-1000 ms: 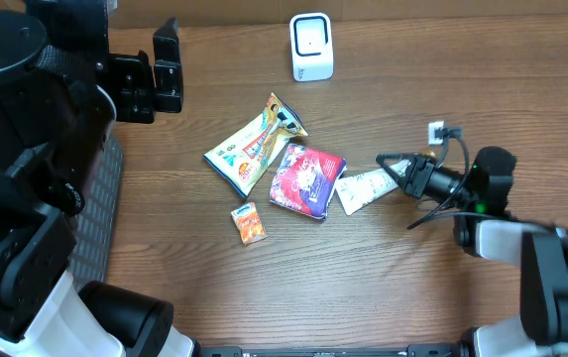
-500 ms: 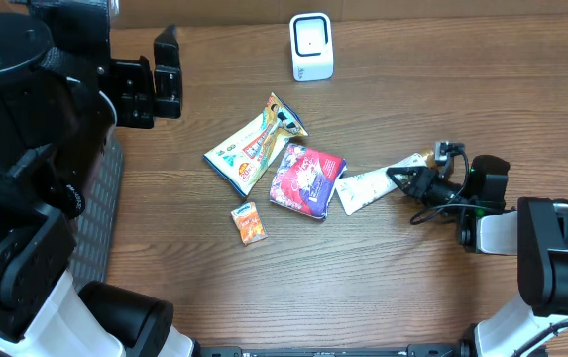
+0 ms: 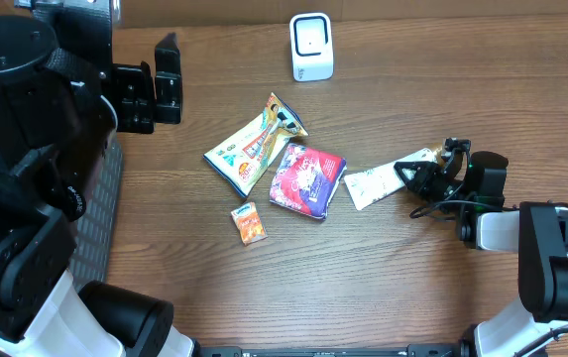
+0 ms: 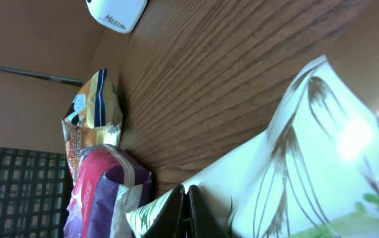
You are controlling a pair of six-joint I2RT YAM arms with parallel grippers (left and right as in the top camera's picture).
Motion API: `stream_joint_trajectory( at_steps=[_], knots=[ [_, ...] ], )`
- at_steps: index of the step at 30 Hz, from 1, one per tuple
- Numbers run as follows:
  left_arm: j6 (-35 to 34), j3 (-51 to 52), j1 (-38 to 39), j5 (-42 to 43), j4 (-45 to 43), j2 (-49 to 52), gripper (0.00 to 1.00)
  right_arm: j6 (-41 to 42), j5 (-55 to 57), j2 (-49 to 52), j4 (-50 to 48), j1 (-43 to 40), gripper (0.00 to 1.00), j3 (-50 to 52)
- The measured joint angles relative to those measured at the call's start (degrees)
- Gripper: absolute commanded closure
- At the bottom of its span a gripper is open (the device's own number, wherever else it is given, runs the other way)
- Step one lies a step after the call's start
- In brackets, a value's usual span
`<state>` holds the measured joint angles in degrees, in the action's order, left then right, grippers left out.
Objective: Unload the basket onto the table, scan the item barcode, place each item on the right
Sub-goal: 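Retract the left arm and reach the right gripper toward the tube, then grasp the gold cap end of the white tube with right gripper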
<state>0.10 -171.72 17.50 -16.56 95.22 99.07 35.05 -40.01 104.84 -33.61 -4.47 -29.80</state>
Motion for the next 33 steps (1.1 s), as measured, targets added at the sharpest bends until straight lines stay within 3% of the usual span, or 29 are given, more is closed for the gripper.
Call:
stream_joint_trajectory(
  at_steps=[9,18,24,33],
  knots=[
    [0.0,0.0,0.0,0.0,0.8,0.0,0.00,-0.9,-6.0,-0.7,0.5,-0.4,0.96,-2.1],
    [0.0,0.0,0.0,0.0,0.8,0.0,0.01,0.7,-9.3,-13.6,6.1,-1.7,0.96,-4.2],
    [0.0,0.0,0.0,0.0,0.8,0.0,0.00,-2.5,-8.7,-10.1,12.5,-4.8,0.96,-4.3],
    [-0.3,0.0,0.0,0.0,0.8,0.0,0.00,-4.4,-7.6,2.4,3.4,-4.9,0.96,-4.7]
  ],
)
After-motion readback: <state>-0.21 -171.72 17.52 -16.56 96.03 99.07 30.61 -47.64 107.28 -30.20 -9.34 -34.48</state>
